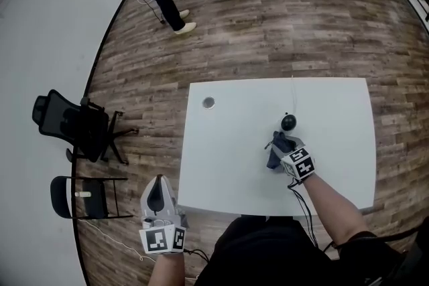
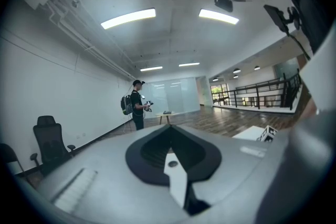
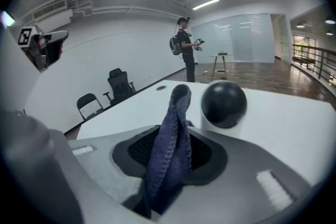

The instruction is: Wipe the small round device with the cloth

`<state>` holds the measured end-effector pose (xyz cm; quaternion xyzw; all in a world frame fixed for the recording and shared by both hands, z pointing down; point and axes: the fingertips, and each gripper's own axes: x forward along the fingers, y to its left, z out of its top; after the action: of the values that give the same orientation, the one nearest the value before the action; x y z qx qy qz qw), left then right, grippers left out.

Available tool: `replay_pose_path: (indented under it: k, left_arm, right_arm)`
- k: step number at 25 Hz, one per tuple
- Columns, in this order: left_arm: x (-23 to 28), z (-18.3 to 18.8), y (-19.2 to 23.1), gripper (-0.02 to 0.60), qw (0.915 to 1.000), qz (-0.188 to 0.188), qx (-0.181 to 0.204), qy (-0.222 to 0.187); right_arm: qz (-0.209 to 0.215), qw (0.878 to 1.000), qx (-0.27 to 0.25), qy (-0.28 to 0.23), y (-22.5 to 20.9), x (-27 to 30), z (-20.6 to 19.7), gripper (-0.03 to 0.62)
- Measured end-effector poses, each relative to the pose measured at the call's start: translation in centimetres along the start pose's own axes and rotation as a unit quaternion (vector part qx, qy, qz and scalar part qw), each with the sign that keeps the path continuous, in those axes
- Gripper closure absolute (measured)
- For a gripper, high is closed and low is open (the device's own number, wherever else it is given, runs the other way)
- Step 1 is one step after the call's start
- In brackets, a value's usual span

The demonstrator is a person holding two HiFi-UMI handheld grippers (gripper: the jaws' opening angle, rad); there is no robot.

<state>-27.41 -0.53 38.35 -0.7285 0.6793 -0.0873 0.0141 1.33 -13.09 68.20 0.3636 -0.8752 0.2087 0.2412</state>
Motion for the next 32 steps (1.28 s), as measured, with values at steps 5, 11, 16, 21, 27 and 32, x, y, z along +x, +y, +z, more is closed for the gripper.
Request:
replay_pose_path:
  k: [5,11,16,21,27,32]
  left_arm:
    - [0.0,0.0,0.0,0.575,1.0,-0.002,-0.002,-0.002]
    - [0.2,0.4,-0.7,0.575,0.9999,-0.01,0.005,-0.005]
    - [0.2,0.3,-0.4,0.575,1.0,-0.008,0.003,-0.002]
    - [0.5,0.0,-0.6,0.575,1.0,-0.008,0.001,0.002]
    - [0.9,0.3,-0.5,0.575,0.9999,-0.011,0.0,0.001]
    - [1.3,0.1,-0.9,0.575,0.9998,-0.019,0.0,0.001]
  right_arm:
    - [-0.037,0.988,-0.073,-0.134,-0.4,-3.1,10.3,0.476]
    - [-0.095,0.99,-0.028,-0.095,-6.1,-1.4,10.3,0.476]
    - [-0.105,0.99,0.009,-0.089,-7.4,-1.5,8.9,0.474]
    - [-0.114,0.982,0.087,-0.121,-8.9,-2.6,8.3,0.474]
    - [-0.135,0.974,0.118,-0.136,-10.2,-3.5,7.7,0.474]
    - [-0.145,0.972,0.118,-0.144,-10.5,-3.9,7.3,0.474]
